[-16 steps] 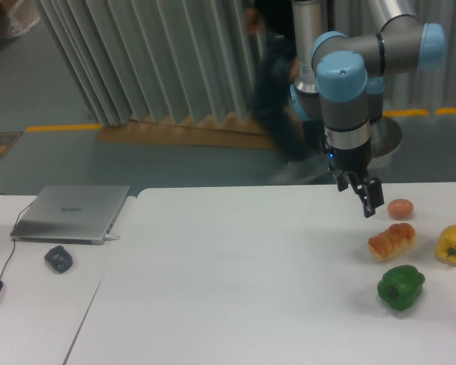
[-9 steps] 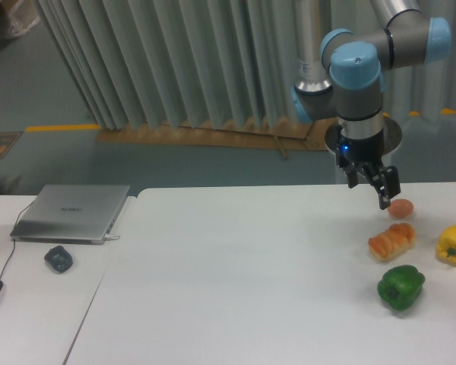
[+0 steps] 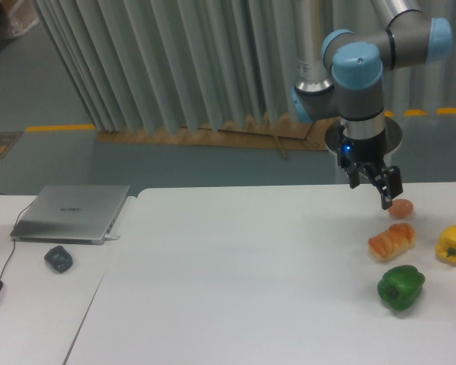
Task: Place the yellow pepper in a basket
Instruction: 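Move the open gripper over the yellow bell pepper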
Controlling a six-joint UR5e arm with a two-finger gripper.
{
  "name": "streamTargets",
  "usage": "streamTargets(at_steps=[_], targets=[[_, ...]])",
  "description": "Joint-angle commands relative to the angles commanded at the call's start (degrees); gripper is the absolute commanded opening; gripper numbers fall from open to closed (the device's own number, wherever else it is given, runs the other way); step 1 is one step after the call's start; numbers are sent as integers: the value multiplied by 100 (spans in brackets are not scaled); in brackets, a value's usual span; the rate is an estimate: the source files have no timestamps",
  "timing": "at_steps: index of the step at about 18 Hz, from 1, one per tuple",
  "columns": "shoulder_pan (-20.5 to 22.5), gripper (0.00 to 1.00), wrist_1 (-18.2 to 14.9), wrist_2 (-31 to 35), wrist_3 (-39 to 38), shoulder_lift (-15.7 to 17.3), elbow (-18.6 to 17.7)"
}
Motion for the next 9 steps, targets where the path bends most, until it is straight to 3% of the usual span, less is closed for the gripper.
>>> streamTargets(at_steps=[7, 9], targets=[[518, 100, 44, 62, -70, -149, 132], [562, 100, 61, 53, -507, -237, 254]])
